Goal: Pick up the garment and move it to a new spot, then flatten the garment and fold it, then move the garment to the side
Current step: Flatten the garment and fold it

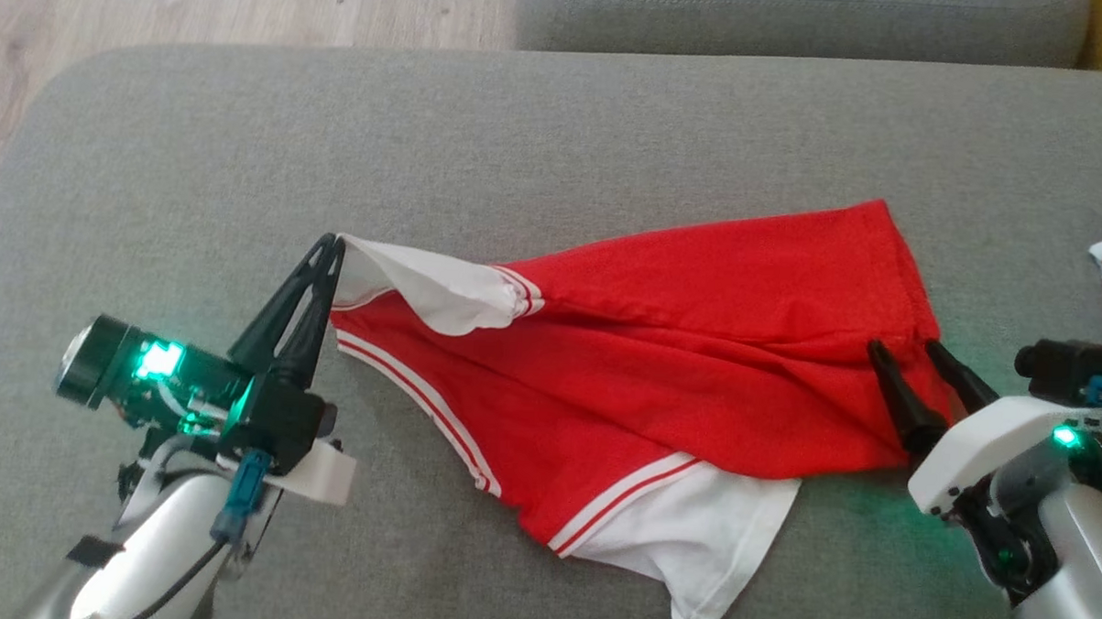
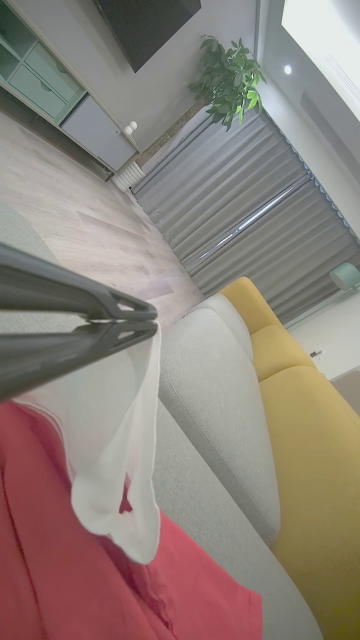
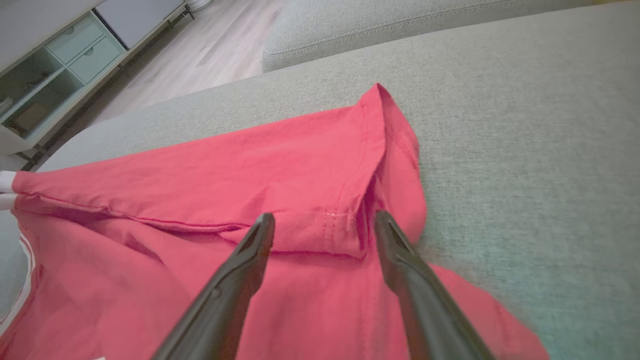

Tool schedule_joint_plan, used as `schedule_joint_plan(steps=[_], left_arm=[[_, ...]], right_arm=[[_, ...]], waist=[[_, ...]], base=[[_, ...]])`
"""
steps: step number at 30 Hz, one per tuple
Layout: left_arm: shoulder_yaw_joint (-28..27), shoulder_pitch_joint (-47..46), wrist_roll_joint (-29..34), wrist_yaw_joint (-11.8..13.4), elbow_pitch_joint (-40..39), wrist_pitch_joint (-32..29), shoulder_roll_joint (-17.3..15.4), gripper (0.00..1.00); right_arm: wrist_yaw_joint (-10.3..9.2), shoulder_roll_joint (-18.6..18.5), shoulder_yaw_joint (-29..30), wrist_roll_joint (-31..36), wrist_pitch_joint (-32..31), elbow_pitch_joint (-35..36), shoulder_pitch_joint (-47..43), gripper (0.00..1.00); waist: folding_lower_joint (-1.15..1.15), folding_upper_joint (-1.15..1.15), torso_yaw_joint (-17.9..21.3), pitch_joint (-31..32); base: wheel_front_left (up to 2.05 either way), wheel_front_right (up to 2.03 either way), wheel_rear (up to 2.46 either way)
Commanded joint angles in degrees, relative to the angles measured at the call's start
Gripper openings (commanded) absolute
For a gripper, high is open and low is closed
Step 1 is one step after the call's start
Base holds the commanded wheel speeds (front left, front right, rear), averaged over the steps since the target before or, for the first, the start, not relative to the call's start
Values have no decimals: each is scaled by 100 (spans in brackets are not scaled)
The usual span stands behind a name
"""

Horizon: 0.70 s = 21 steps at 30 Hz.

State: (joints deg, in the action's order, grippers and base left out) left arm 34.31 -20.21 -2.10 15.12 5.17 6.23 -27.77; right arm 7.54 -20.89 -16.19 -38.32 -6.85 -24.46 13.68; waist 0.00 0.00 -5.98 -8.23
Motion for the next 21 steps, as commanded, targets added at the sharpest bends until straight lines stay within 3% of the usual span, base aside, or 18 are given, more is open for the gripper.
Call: schedule_joint_plan(steps=[1,9,11,14,21], left_arm=[[-235,-366,-23,4,-129,66,-125,0],[-164,-545,-3,-9,-27,108,-58,0],[-156,-570,-1,0,-16,114,-51,0],[-151,-595,-7,10,13,124,-54,0],[-206,-565,-61,81,90,176,-118,0]], right_arm=[[-5,-168,-82,-67,44,134,208,100],[-5,-238,-201,-345,211,-227,403,100],[-5,-245,-252,-391,265,-298,456,80],[-5,-250,-338,-452,321,-393,515,0],[-5,-338,-455,-597,510,-386,571,0]], waist=[[0,0,-30,-37],[0,0,-111,-157],[0,0,-113,-181],[0,0,-107,-195],[0,0,-22,-66]], base=[[0,0,0],[0,0,0],[0,0,0],[0,0,0],[0,0,0]])
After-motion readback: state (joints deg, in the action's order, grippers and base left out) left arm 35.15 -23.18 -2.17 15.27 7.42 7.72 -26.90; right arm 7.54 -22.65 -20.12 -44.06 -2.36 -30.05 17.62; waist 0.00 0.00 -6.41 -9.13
